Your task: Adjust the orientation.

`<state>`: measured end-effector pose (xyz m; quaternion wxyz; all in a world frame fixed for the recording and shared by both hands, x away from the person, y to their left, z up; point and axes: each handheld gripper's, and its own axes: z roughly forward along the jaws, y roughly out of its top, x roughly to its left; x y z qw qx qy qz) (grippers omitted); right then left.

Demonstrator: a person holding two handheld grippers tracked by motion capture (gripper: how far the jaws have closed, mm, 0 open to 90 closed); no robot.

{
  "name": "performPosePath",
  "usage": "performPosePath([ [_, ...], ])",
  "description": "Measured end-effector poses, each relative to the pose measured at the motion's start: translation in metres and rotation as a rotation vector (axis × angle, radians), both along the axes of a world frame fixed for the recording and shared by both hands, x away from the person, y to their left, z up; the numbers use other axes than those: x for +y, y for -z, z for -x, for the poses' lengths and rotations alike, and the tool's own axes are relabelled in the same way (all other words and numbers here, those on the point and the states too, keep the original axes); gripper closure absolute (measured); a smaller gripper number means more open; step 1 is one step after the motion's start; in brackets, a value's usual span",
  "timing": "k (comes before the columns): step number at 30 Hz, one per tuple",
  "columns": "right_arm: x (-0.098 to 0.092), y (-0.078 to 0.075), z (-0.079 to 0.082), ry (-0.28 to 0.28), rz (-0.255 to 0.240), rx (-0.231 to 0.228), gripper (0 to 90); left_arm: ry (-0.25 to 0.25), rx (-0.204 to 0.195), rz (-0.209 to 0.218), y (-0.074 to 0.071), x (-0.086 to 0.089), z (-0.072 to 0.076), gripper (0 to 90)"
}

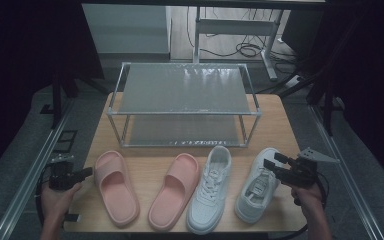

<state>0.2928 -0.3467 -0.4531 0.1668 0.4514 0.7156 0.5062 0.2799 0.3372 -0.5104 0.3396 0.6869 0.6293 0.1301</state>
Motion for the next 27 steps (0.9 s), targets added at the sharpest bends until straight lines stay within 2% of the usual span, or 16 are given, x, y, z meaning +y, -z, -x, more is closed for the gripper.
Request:
performPosePath([
  [11, 0.004, 0.002, 0.000, -0.010, 0.016, 0.012, 39.8, -0.005, 0.008, 0.017, 0.008, 0.002, -0.014, 90.0],
  [16, 0.003, 0.002, 0.000, -0.006, 0.013, 0.015, 39.9, 0.015, 0.008, 0.031, 0.009, -0.001, -0.020, 90.0],
  [23, 0.003, 0.003, -0.001, -0.008, 0.016, 0.017, 39.9, 0.058, 0.010, 0.034, 0.009, -0.018, -0.031, 90.0],
  [27, 0.003, 0.003, -0.001, -0.009, 0.018, 0.019, 39.9, 0.086, -0.002, 0.033, 0.007, -0.030, -0.036, 90.0],
])
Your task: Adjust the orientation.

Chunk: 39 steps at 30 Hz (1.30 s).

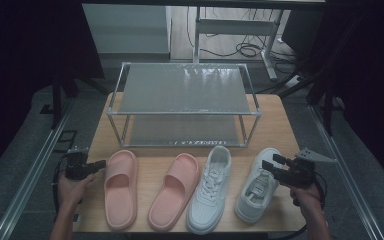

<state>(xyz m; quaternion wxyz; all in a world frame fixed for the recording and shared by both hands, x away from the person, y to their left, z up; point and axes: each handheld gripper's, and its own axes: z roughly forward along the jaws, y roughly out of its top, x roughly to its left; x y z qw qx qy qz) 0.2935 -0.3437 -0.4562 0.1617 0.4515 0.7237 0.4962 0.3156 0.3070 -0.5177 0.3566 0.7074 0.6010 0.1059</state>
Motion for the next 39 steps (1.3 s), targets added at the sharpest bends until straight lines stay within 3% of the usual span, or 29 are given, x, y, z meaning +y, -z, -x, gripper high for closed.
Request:
performPosePath([
  [20, 0.000, 0.002, -0.001, 0.000, 0.004, 0.008, 40.0, 0.101, 0.003, 0.015, -0.001, -0.042, -0.018, 90.0],
  [39, -0.001, 0.003, -0.001, 0.006, 0.006, 0.010, 40.0, 0.131, -0.008, 0.026, -0.005, -0.047, -0.020, 90.0],
])
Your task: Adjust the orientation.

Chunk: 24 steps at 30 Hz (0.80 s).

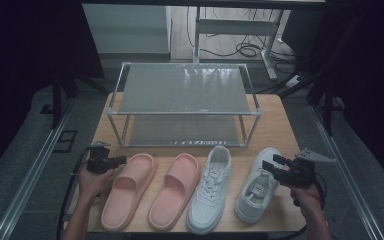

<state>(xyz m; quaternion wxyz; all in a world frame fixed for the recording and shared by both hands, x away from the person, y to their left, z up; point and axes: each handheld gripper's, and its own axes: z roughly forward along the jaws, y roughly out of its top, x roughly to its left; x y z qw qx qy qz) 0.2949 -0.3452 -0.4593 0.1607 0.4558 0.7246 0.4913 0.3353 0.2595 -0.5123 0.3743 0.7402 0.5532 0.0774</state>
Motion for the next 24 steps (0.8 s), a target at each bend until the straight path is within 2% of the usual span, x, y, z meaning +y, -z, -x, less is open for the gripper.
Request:
performPosePath([
  [7, 0.000, -0.001, 0.001, 0.011, 0.000, -0.010, 39.8, -0.030, -0.058, 0.007, -0.016, 0.012, 0.015, 90.0],
  [10, -0.001, -0.001, 0.001, 0.021, -0.006, -0.018, 39.8, -0.041, -0.090, -0.012, -0.026, 0.018, 0.028, 89.9],
  [15, -0.003, -0.001, 0.001, 0.030, -0.011, -0.020, 39.9, -0.063, -0.149, -0.020, -0.038, 0.031, 0.052, 89.3],
  [18, -0.002, -0.001, 0.002, 0.026, -0.008, -0.020, 39.9, -0.082, -0.171, -0.040, -0.044, 0.039, 0.064, 88.2],
  [24, 0.000, -0.001, 0.002, 0.020, -0.002, -0.019, 39.8, -0.088, -0.197, -0.041, -0.049, 0.043, 0.083, 88.3],
])
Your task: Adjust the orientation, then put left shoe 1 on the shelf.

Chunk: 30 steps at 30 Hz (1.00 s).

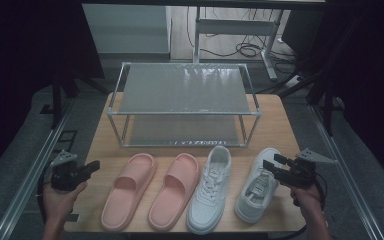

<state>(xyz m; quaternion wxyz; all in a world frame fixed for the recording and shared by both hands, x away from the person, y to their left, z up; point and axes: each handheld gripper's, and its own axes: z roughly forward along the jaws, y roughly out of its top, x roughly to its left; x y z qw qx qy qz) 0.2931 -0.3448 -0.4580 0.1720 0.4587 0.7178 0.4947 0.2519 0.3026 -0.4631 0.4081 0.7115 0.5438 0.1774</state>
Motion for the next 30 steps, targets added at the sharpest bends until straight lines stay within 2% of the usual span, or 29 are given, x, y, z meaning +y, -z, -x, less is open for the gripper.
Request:
performPosePath([
  [8, -0.001, 0.000, 0.000, 0.002, -0.002, 0.001, 39.8, 0.025, -0.005, 0.003, 0.006, -0.007, 0.021, 88.5],
  [16, -0.001, 0.000, 0.000, 0.001, 0.000, 0.004, 39.8, 0.051, -0.009, -0.002, 0.005, -0.016, 0.034, 88.0],
  [18, 0.000, 0.000, 0.000, 0.001, 0.000, 0.002, 39.8, 0.071, -0.009, 0.005, 0.005, -0.020, 0.038, 87.0],
  [21, 0.000, -0.001, -0.001, -0.002, 0.000, -0.004, 39.7, 0.110, -0.005, 0.002, 0.005, -0.029, 0.042, 82.9],
  [25, -0.001, -0.001, -0.001, -0.001, -0.002, -0.001, 39.7, 0.137, 0.020, -0.016, 0.006, -0.039, 0.045, 77.3],
  [30, -0.002, -0.002, 0.001, 0.001, -0.003, -0.003, 39.7, 0.174, 0.020, -0.034, 0.006, -0.052, 0.050, 66.5],
])
